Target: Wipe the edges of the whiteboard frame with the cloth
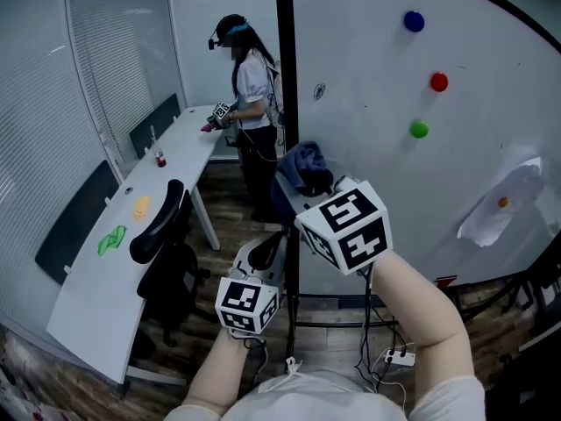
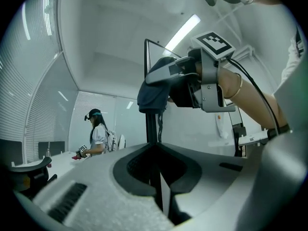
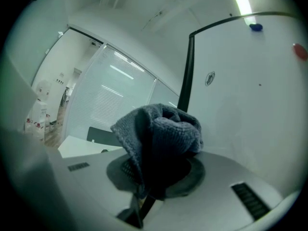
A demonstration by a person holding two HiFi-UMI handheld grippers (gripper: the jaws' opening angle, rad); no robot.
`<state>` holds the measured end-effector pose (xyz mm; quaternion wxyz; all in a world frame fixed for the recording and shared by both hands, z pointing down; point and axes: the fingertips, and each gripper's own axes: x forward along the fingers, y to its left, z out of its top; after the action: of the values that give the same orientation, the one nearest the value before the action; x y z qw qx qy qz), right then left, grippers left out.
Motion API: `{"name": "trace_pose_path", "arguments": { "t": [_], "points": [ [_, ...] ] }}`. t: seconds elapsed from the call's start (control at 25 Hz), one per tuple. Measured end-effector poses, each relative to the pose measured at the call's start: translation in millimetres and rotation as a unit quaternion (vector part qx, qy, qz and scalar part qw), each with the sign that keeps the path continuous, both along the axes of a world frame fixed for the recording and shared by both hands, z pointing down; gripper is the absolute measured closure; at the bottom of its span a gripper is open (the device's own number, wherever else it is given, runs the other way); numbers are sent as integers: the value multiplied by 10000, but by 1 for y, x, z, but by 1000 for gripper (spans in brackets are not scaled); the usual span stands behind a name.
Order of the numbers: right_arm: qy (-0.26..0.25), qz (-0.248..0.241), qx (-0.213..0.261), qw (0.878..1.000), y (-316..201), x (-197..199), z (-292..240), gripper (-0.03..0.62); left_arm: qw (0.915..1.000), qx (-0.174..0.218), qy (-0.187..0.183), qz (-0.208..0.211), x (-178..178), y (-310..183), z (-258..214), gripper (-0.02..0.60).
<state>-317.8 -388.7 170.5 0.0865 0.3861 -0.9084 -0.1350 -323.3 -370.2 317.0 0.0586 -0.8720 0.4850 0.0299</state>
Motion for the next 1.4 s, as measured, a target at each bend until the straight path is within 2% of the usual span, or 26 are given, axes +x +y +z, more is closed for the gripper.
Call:
{"name": "trace_pose_path", "arguments": {
  "t": [0.24,0.68,0.96,1.16,1.24,1.4],
  "points": [
    [-34,87,399,9992,0,-4,-37,517,9996,91,-246,56,0,-13,-20,563],
    [-206,180,1183,9926,2,-10,-137,517,9983,499,-301,12,-11,-16,-62,563],
    [-355,261,1395,9892,3,-11,-179,517,9981,587,-211,-27,-21,-14,-75,563],
    [-665,212,1461,9868,1,-8,-212,517,9976,260,525,355,-21,-16,-83,563],
    [-686,243,1535,9855,2,-8,-226,517,9978,293,485,336,-22,-18,-87,563],
    [-746,324,1670,9826,1,-6,-258,517,9989,390,180,210,-22,-19,-85,563]
  ]
}}
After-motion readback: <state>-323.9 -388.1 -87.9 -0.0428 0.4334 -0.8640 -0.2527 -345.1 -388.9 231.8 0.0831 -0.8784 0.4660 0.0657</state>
